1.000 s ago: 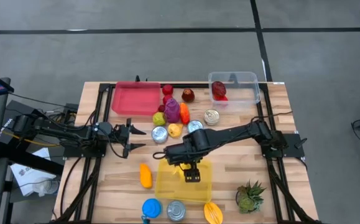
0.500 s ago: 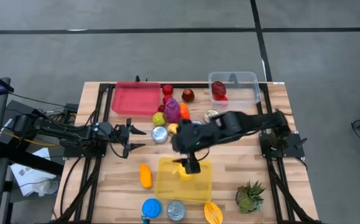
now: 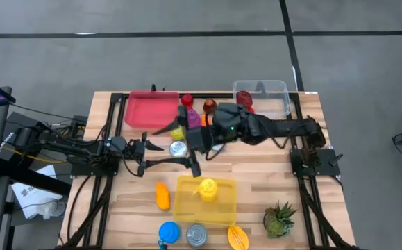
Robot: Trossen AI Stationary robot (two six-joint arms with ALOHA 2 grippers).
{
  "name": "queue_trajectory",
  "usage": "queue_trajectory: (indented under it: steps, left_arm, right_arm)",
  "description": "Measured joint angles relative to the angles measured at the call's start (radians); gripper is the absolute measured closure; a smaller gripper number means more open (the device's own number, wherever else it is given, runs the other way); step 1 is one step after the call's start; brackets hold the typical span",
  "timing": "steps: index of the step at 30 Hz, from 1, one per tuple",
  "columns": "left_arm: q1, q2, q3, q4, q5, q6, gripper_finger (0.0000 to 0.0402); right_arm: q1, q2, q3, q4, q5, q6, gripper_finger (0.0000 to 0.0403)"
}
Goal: Pick & Place Food Item
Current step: Put the purple water bottle into the yellow bin
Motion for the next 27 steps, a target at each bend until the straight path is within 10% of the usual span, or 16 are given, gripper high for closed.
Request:
queue_trajectory:
  steps: [12, 27]
  left_arm:
    - [0.0, 0.0, 0.0, 0.001, -0.004, -0.001, 0.0156]
    - [0.0, 0.0, 0.0, 0.05, -0.003, 0.0, 0.0156]
  right_arm:
    - [-0.163, -0.002, -0.597, 1.285, -0.287, 0.207, 0.0088]
    - [-0.266, -0.388, -1.355, 1.339, -0.131, 0.302, 0.0088]
